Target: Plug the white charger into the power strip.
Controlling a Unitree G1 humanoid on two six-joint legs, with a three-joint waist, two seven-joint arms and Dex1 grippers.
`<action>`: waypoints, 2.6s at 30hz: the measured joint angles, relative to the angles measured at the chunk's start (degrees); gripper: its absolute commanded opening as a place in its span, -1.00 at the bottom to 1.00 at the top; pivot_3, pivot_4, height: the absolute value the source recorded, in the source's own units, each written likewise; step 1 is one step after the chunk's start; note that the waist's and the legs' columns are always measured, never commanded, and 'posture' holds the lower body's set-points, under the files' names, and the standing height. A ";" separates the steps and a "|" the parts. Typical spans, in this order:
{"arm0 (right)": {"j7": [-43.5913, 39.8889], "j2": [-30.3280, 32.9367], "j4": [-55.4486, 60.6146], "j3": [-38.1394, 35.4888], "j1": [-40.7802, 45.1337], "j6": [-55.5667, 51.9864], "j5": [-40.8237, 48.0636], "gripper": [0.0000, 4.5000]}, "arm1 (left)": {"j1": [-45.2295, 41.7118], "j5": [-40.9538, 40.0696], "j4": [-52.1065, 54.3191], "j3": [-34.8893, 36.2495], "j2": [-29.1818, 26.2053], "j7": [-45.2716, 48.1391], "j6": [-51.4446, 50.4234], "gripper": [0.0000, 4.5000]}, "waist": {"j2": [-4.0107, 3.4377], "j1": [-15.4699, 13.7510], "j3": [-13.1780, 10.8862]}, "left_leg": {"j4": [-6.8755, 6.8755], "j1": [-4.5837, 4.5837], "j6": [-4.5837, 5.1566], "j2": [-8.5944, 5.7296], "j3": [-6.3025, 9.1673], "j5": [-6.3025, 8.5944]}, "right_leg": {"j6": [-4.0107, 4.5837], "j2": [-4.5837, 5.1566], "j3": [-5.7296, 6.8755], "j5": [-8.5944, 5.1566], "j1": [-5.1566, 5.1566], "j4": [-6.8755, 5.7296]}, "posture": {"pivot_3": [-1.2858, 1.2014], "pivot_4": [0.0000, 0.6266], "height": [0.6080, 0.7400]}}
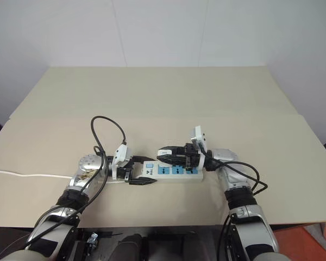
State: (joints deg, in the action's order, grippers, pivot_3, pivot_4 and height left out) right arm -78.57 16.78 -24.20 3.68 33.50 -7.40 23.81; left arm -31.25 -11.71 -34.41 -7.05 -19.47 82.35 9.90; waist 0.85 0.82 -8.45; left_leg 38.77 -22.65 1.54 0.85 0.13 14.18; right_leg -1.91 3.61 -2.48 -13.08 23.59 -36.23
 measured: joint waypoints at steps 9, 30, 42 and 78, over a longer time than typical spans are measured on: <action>-0.24 -1.03 -3.03 0.40 1.37 2.03 -0.70 -0.50 | 0.51 -0.29 0.07 -0.15 0.01 -0.34 -0.18 0.47 | 0.00 0.06 0.00 | -0.06 0.40 -0.01 0.02 0.00 0.01 | 0.01 -0.01 0.00 -0.01 -0.38 0.09 | 0.03 -0.52 1.00; -5.15 -1.05 -10.20 2.03 2.52 11.10 -2.55 -0.50 | 1.18 -1.69 0.13 -0.80 0.04 -0.22 -1.47 0.47 | 0.00 -0.03 0.00 | -0.09 0.41 -0.01 0.01 0.00 0.01 | 0.01 -0.01 -0.01 -0.01 -0.42 0.13 | 0.03 -0.52 1.00; -8.38 -1.48 -19.73 2.52 6.37 18.01 -2.53 -0.50 | 2.06 -1.99 1.19 -0.93 -0.25 -1.12 -2.27 0.47 | 0.00 0.11 0.00 | -0.09 0.62 -0.01 0.04 -0.01 0.01 | 0.02 -0.01 -0.05 -0.01 -0.57 0.11 | 0.03 -0.52 1.00; -5.45 1.20 -24.71 1.87 5.72 26.10 -6.49 1.00 | 2.78 -1.92 1.97 -1.47 -1.49 -0.88 -3.77 0.98 | 0.54 0.37 0.44 | -0.63 1.58 -0.09 0.11 0.00 0.06 | 0.22 -0.03 -0.07 -0.14 -1.33 0.28 | 0.03 -0.52 1.00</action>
State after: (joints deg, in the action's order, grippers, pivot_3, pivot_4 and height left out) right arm -84.02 17.97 -48.91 5.54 39.22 18.71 17.32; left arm -28.47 -13.63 -32.44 -8.52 -20.96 81.47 6.13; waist 1.39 1.20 -8.00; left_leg 38.14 -21.06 1.46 0.96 0.13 14.24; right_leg -1.69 3.58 -2.55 -13.22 22.26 -35.94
